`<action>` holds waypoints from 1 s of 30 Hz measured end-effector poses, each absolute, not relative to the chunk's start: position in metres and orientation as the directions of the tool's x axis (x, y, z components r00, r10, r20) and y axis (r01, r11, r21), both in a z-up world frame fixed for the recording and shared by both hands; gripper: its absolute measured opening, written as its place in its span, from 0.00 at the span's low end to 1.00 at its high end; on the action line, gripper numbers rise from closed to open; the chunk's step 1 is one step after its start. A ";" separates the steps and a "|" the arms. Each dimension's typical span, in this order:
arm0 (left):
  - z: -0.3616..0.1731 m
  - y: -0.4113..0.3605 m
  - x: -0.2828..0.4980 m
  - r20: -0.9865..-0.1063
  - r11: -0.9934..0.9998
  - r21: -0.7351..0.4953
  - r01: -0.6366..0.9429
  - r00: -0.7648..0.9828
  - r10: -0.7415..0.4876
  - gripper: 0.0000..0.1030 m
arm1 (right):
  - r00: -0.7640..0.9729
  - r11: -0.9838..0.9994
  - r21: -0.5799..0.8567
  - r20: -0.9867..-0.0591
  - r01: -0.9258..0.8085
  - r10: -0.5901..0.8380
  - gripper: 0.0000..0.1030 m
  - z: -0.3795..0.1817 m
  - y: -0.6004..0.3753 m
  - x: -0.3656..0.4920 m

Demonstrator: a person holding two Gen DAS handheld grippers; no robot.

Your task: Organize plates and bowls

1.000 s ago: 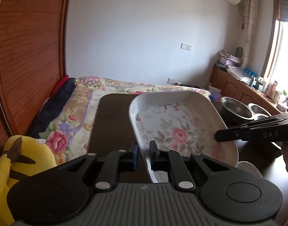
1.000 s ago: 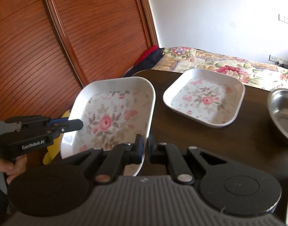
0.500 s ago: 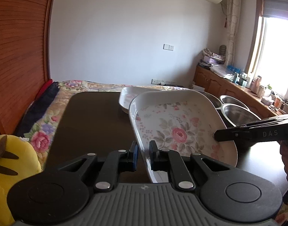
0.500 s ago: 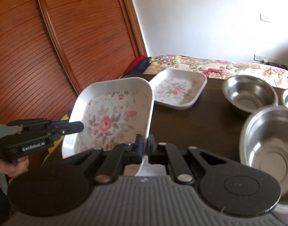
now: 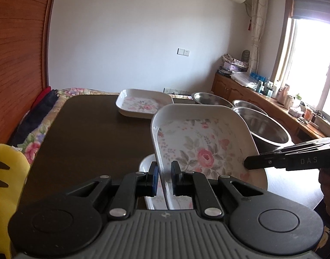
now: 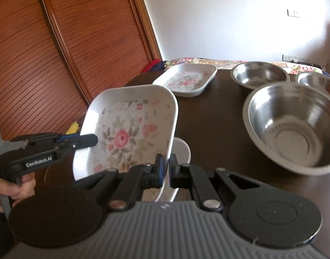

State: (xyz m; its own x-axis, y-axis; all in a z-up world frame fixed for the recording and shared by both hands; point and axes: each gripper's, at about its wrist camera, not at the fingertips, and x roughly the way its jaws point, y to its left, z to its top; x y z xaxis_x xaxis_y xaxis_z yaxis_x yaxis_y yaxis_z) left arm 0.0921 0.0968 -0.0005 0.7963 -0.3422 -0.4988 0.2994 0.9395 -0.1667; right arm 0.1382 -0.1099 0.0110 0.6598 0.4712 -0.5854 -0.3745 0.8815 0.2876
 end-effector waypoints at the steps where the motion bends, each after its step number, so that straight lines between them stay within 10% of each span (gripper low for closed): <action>1: -0.001 0.097 0.093 -0.500 0.939 -0.168 0.300 0.795 -0.344 0.39 | 0.658 0.881 0.290 -0.587 -0.373 0.472 0.07 0.010 -0.111 0.137; 30: -0.020 0.089 0.111 -0.535 0.954 -0.172 0.246 0.789 -0.301 0.39 | 0.647 0.888 0.275 -0.610 -0.369 0.458 0.08 0.000 -0.104 0.130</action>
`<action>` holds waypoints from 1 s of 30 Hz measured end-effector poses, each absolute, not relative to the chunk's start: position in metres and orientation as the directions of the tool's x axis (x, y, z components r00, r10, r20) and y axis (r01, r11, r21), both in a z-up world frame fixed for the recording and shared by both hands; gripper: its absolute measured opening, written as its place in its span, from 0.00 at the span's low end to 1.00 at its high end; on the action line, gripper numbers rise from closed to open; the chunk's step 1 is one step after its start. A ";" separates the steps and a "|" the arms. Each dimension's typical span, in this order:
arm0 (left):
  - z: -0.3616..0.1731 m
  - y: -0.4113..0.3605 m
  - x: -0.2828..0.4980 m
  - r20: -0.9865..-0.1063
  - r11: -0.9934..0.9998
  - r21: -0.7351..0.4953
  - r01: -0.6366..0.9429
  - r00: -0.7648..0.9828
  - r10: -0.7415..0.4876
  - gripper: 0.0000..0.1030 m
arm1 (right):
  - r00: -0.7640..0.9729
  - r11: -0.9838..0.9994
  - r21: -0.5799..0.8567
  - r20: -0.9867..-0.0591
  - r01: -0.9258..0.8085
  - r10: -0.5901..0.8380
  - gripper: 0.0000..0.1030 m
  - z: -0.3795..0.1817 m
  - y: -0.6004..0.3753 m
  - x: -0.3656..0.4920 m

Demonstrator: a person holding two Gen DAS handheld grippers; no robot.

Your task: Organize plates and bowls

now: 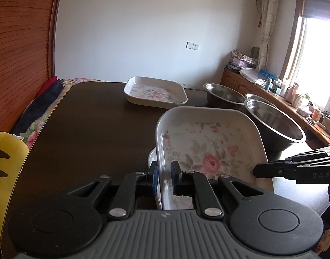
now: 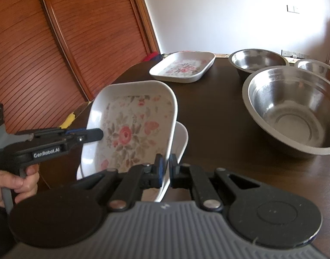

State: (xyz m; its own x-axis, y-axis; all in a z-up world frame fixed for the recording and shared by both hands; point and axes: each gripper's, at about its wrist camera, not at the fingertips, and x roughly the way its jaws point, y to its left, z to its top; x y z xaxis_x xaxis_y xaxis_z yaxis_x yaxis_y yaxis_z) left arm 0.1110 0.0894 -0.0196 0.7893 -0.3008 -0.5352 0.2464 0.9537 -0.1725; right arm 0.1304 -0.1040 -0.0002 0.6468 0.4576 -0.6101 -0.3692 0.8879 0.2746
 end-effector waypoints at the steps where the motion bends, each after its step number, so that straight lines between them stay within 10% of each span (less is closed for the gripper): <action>1: -0.021 0.089 0.112 -0.537 0.954 -0.170 0.245 0.789 -0.299 0.39 | 0.648 0.889 0.273 -0.611 -0.367 0.455 0.08 -0.002 -0.103 0.130; 19: -0.016 0.095 0.105 -0.501 0.964 -0.143 0.225 0.823 -0.267 0.39 | 0.705 0.910 0.197 -0.579 -0.366 0.409 0.12 0.003 -0.102 0.124; 30: -0.006 0.087 0.092 -0.463 0.964 -0.095 0.249 0.846 -0.264 0.56 | 0.769 0.915 0.131 -0.504 -0.382 0.393 0.12 0.023 -0.108 0.105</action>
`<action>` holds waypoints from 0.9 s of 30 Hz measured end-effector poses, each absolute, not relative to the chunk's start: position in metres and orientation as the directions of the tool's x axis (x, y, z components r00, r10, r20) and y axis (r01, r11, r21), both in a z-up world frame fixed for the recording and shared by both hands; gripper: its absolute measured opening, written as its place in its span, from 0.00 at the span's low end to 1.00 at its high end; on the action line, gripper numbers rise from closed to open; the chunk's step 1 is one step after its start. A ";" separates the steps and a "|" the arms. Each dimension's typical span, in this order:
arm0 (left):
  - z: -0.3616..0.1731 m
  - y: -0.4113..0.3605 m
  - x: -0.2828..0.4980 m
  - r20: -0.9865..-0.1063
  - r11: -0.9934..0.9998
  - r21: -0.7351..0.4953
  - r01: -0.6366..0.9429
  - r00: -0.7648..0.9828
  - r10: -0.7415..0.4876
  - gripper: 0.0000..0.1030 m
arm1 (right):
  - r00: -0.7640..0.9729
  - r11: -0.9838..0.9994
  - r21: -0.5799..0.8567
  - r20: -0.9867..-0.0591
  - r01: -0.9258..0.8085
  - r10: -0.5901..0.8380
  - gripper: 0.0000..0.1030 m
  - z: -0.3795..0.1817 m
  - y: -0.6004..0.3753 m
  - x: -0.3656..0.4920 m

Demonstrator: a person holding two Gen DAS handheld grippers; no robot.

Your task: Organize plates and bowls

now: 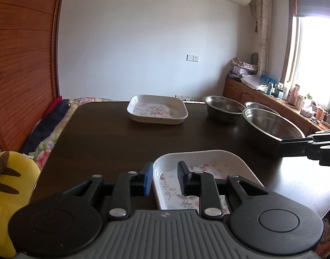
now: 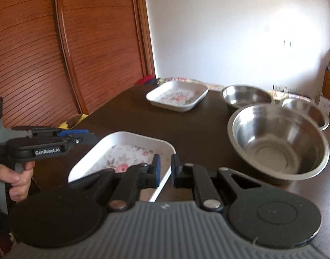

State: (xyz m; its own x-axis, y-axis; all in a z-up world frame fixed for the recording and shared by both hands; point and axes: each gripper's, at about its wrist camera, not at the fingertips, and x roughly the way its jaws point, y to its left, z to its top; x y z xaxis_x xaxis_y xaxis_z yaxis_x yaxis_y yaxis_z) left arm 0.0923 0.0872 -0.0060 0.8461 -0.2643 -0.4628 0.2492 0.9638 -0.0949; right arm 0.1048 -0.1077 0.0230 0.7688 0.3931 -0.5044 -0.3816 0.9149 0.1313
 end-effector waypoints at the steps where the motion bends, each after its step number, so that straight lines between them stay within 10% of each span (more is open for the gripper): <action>1: -0.005 0.087 0.092 -0.460 0.964 -0.090 0.249 0.849 -0.262 0.57 | 0.773 0.915 0.127 -0.498 -0.384 0.393 0.12 0.025 -0.108 0.103; 18: 0.014 0.078 0.090 -0.384 0.970 -0.038 0.240 0.893 -0.236 0.98 | 0.841 0.926 0.066 -0.397 -0.372 0.366 0.12 0.054 -0.119 0.090; 27: 0.020 0.080 0.114 -0.380 0.975 -0.017 0.221 0.901 -0.211 1.00 | 0.859 0.932 0.081 -0.367 -0.353 0.357 0.40 0.061 -0.128 0.104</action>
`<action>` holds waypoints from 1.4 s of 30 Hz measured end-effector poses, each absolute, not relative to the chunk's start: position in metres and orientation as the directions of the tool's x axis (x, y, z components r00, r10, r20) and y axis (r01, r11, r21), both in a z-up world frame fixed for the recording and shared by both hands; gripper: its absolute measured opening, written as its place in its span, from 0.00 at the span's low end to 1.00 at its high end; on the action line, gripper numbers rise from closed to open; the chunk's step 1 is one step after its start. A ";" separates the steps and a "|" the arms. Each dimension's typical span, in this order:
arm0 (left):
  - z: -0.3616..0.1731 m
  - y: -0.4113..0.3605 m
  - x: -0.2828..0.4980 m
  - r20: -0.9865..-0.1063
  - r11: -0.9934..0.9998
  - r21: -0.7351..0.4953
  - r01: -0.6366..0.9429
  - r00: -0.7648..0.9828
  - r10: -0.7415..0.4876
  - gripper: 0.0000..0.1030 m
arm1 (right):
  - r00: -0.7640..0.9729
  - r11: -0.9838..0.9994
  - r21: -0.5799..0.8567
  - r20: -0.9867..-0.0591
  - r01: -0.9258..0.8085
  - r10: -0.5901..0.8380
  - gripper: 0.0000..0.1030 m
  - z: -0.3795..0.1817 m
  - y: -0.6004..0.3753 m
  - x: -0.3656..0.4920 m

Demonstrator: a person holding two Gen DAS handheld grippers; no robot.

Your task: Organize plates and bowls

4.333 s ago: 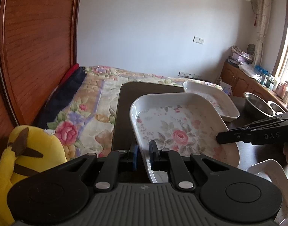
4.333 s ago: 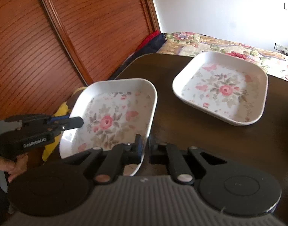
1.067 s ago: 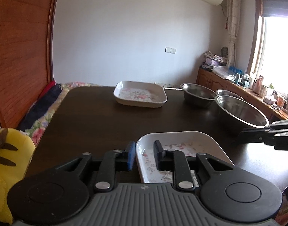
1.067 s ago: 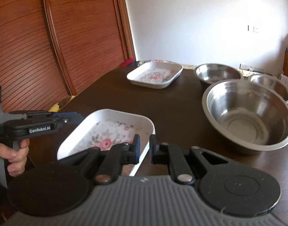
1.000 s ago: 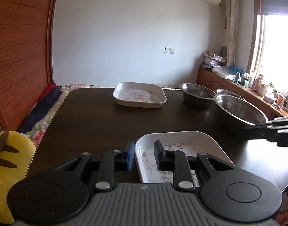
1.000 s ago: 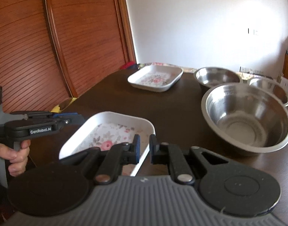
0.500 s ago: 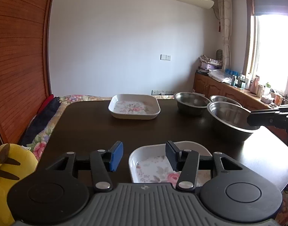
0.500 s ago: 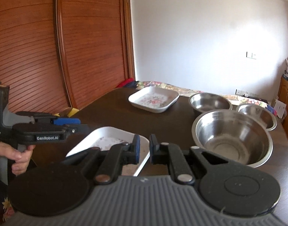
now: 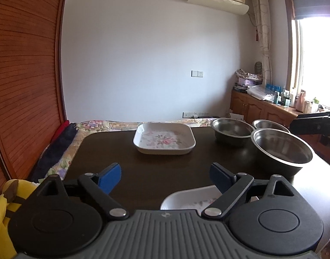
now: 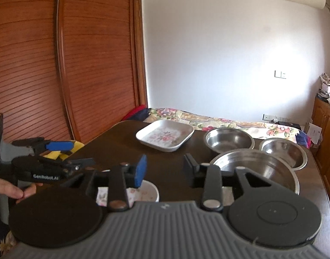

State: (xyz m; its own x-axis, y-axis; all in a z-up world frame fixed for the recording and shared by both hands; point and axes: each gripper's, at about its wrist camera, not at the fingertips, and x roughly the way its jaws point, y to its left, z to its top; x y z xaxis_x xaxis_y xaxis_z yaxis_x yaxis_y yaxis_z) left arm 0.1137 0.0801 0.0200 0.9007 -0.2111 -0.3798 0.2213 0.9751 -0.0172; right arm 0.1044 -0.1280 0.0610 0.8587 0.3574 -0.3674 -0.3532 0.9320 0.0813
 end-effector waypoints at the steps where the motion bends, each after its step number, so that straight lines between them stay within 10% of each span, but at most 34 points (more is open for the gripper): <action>1: 0.021 0.081 0.117 -0.382 0.975 -0.013 0.223 0.900 -0.212 1.00 | 0.859 0.932 0.084 -0.365 -0.353 0.358 0.46 0.062 -0.128 0.108; 15: 0.039 0.101 0.181 -0.374 0.980 0.041 0.193 0.913 -0.164 1.00 | 0.872 0.926 0.078 -0.315 -0.368 0.374 0.92 0.084 -0.123 0.176; 35: 0.017 0.113 0.286 -0.486 0.975 0.007 0.223 0.853 -0.192 0.99 | 0.785 0.914 0.088 -0.485 -0.395 0.386 0.94 0.072 -0.094 0.276; 42: 0.004 0.115 0.317 -0.546 0.975 -0.038 0.220 0.812 -0.205 0.75 | 0.734 0.917 0.121 -0.564 -0.380 0.379 0.74 0.057 -0.089 0.298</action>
